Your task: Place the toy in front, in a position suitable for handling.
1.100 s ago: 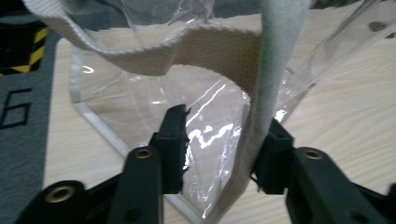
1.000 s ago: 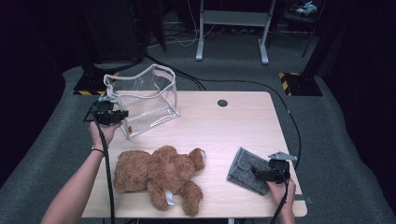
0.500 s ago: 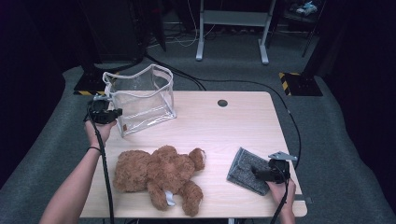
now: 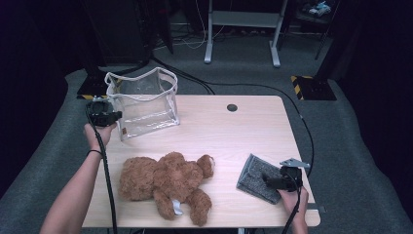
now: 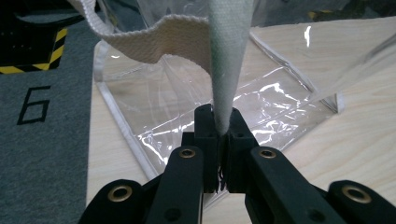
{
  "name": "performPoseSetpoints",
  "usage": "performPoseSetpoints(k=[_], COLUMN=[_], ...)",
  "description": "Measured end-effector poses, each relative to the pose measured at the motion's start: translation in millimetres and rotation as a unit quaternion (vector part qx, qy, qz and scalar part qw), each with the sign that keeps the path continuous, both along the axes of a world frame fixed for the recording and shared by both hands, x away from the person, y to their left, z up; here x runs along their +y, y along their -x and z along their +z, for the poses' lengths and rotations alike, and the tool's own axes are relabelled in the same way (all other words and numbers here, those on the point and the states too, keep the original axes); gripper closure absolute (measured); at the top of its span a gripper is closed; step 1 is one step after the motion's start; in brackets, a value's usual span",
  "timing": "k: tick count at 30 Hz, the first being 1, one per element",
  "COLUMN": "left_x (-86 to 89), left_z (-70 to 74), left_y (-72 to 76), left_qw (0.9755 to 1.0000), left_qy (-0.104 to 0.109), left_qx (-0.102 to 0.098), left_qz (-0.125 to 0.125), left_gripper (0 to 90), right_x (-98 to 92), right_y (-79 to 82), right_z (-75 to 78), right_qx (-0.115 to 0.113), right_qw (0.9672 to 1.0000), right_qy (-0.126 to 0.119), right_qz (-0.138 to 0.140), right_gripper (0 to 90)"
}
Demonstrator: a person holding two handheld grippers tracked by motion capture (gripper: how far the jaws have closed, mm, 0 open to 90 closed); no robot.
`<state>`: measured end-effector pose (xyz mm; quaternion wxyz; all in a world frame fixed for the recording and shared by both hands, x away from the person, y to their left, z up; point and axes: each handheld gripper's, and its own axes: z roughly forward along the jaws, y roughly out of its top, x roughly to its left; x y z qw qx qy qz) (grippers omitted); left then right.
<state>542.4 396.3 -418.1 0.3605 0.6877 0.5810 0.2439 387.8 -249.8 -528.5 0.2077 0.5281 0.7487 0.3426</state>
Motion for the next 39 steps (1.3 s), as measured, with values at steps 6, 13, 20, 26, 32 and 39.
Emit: performPoseSetpoints(k=[6,13,20,26,32,39], left_x=[11.2,17.9,23.6,25.7,28.7,29.2], left_z=[0.9,1.3,1.9,2.4,1.5,4.5], left_y=[-7.0,-12.9,-17.6,-19.2,-14.6,1.3], left_qw=[0.9998,0.9995,0.9994,0.9993,0.9993,0.9992], left_qy=[0.0,-0.004,-0.006,-0.006,0.006,0.019], left_qx=[0.004,0.007,0.009,0.011,0.013,0.006], left_qz=[0.019,0.03,0.034,0.036,0.034,0.035], left_gripper=[86.8,86.8,86.0,84.2,67.3,35.6], right_x=[0.1,-0.1,-0.1,-0.1,0.5,0.2], right_y=[0.1,0.1,0.1,0.1,0.5,0.0], right_z=[0.1,0.1,0.1,0.1,0.1,-0.1], right_qx=[0.001,0.001,0.001,0.001,0.002,0.0], right_qw=[1.0,1.0,1.0,1.0,1.0,1.0], right_qy=[-0.002,0.0,0.0,0.001,0.0,0.001], right_qz=[0.0,0.002,0.002,0.002,-0.002,0.0], right_gripper=[5.1,5.0,5.1,5.1,5.1,5.0])
